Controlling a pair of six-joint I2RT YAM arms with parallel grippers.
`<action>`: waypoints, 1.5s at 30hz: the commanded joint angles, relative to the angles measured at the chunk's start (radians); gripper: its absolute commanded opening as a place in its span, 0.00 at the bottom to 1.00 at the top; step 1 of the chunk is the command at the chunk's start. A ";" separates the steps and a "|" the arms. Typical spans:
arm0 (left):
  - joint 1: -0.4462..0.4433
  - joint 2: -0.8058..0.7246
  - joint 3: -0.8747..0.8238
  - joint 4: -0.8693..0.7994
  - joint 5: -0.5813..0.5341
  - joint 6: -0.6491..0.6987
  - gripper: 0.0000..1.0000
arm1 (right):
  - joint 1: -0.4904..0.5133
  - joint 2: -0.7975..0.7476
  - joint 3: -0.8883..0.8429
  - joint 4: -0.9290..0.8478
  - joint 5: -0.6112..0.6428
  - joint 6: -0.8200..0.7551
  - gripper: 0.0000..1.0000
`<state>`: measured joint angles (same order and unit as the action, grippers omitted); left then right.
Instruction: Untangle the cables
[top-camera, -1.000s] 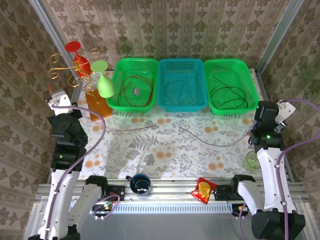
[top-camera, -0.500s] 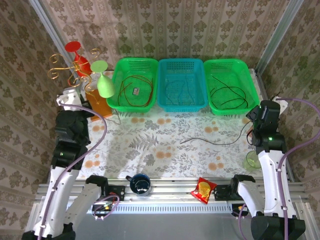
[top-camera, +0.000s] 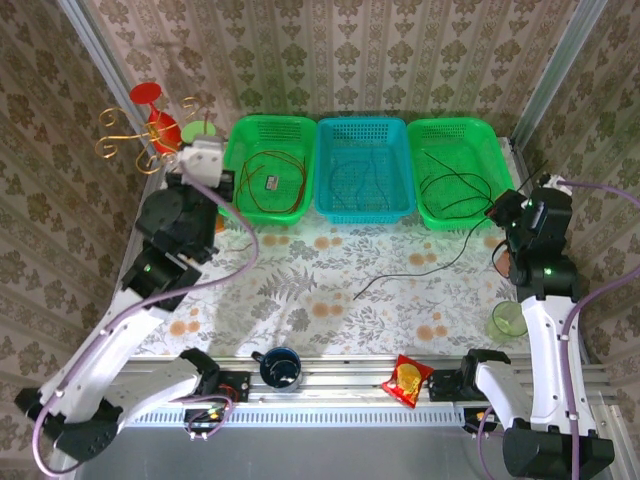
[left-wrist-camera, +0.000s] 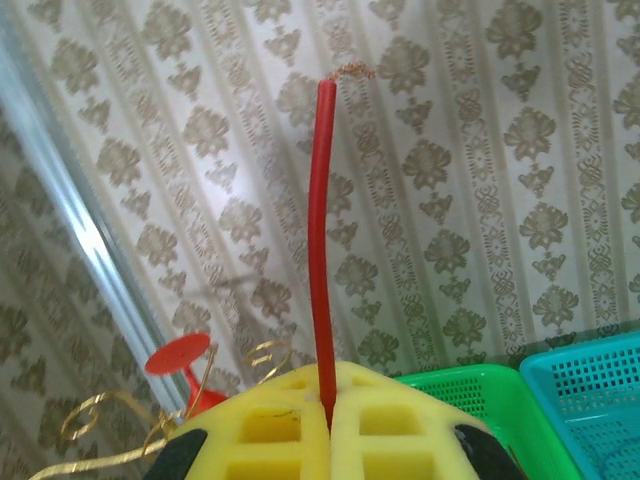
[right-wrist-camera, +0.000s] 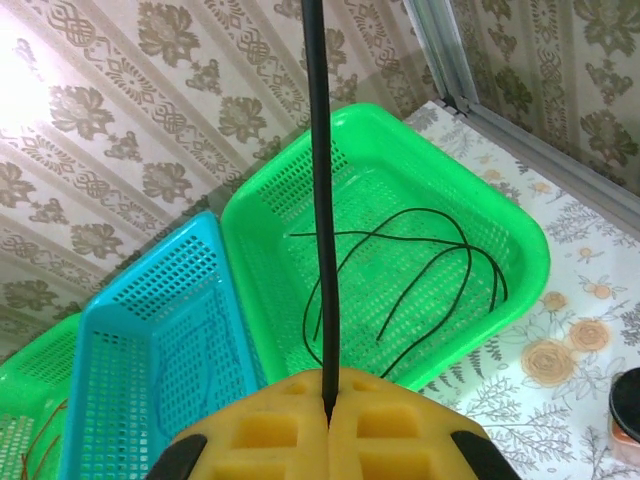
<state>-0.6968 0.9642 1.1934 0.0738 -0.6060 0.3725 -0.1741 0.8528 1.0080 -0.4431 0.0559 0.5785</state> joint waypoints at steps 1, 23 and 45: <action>-0.010 0.079 0.089 0.059 0.013 0.115 0.00 | 0.005 0.010 0.042 0.033 -0.044 0.032 0.00; 0.228 0.709 1.017 -0.367 0.341 -0.069 0.00 | 0.039 0.167 0.304 0.010 -0.019 -0.005 0.00; 0.312 0.968 1.344 -0.342 0.496 -0.087 0.00 | 0.039 0.213 0.414 -0.007 -0.021 -0.033 0.00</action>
<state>-0.3965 1.9240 2.5038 -0.3473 -0.1699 0.3092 -0.1394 1.0576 1.3914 -0.4458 0.0368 0.5644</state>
